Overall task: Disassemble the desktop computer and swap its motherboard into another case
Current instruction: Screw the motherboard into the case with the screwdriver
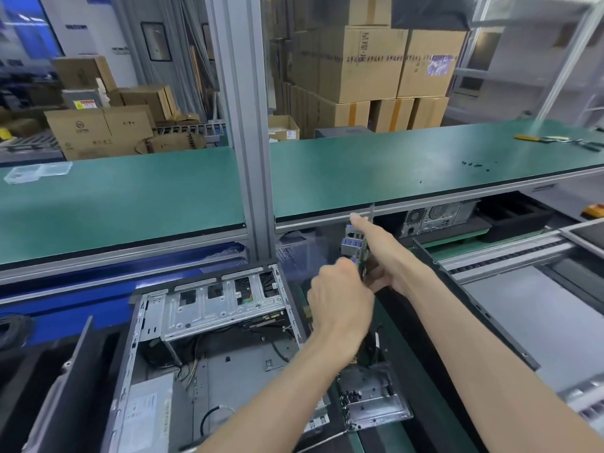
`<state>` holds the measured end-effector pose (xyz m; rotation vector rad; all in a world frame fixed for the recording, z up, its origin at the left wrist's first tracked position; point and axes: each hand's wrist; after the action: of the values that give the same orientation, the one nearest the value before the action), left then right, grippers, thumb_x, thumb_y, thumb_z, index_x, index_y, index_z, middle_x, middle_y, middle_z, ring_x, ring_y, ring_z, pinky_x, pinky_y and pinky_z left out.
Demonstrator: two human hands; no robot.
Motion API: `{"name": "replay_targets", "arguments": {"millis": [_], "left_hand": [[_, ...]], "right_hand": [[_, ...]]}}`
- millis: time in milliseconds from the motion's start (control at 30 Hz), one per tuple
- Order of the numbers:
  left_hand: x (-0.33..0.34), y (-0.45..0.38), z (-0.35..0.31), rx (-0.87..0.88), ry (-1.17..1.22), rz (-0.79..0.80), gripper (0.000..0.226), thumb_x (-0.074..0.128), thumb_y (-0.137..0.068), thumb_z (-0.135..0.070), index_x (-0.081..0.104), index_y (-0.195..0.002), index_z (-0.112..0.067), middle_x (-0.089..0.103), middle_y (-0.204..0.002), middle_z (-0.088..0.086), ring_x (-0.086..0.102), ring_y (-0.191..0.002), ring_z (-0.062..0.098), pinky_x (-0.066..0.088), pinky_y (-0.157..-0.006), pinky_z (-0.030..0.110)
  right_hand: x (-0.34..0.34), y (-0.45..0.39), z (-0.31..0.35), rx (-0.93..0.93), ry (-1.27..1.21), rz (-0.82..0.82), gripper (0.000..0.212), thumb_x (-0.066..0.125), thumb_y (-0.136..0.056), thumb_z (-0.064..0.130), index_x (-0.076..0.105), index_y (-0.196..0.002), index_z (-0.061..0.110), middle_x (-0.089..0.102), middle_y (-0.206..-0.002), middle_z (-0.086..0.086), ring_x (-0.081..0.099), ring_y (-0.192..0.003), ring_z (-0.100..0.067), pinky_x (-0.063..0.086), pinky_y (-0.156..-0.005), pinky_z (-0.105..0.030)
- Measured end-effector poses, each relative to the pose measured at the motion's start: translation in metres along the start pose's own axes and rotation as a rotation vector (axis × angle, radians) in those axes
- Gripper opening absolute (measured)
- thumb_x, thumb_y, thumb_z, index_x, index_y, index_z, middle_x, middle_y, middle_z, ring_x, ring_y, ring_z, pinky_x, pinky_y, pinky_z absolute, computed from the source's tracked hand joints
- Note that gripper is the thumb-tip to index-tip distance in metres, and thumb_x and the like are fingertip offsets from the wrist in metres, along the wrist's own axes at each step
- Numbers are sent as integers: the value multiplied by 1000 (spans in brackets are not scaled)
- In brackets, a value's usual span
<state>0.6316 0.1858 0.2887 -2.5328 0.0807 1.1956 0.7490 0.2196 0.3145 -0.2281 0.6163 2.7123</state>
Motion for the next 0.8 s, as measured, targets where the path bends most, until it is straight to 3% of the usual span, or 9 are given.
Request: {"name": "replay_targets", "arguments": {"millis": [133,267,333,500,567,633,733,800], "left_hand": [[28,16,-15,122,-155,37,28,54,-84,-2,57,-111,-6,70,-95,17,68,-88,39,47,-65,39],[45,25,-31,141,-130,102,28,51,-86,-6,53,-114,-5,70,-100,18,68,-92,39,49,-69,42],[55,33,-38,151,-84,131,28,49,-91,-19,53,-115,-5,68,-102,19,66,-94,41,47,-69,43],[61,42,-23,299,26,283,73,44,-84,-58,48,-130,-1,65,-99,19,60,-89,42,46,-74,43],[58,35,4,413,72,346,57,41,-86,-54,56,-111,-6,61,-92,10,55,-82,31,44,-71,38],[57,23,40,465,3,439,42,38,-87,-39,62,-101,-8,61,-96,10,56,-88,28,49,-79,39],[65,8,82,526,-453,614,31,43,-82,-28,67,-89,-10,62,-86,9,53,-89,29,45,-92,44],[74,6,95,534,-578,725,24,51,-89,-23,71,-99,-15,67,-93,9,60,-90,32,44,-94,45]], "right_hand": [[-5,-10,-7,-39,79,-165,66,88,-58,51,65,-105,10,67,-100,-8,64,-73,-26,49,-48,-28],[-16,-16,-16,-62,232,-316,33,77,-61,32,68,-82,9,72,-89,-9,64,-72,-22,45,-56,-28],[-25,-20,-19,-58,356,-349,28,74,-64,27,66,-80,6,69,-87,-12,60,-71,-24,40,-55,-27],[-47,-24,-33,-92,436,-349,30,77,-73,27,57,-76,5,59,-78,-9,53,-65,-21,38,-54,-28],[-56,-24,-37,-99,388,-325,33,78,-76,26,49,-72,9,53,-72,-7,46,-61,-20,34,-54,-29],[-62,-23,-40,-109,363,-312,37,76,-78,23,42,-70,13,49,-69,-7,42,-61,-20,33,-57,-30],[-68,-22,-41,-119,346,-313,41,75,-77,19,35,-67,17,39,-61,-4,33,-55,-17,33,-60,-31],[-69,-23,-42,-118,340,-317,39,73,-77,18,36,-67,16,41,-61,-5,33,-54,-17,33,-59,-31]]}}
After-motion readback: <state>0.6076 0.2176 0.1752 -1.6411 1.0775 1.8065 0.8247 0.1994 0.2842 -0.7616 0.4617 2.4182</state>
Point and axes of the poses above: each hand's wrist, its own y-axis away from the middle knuckle, its own x-axis out of the palm, z = x × y
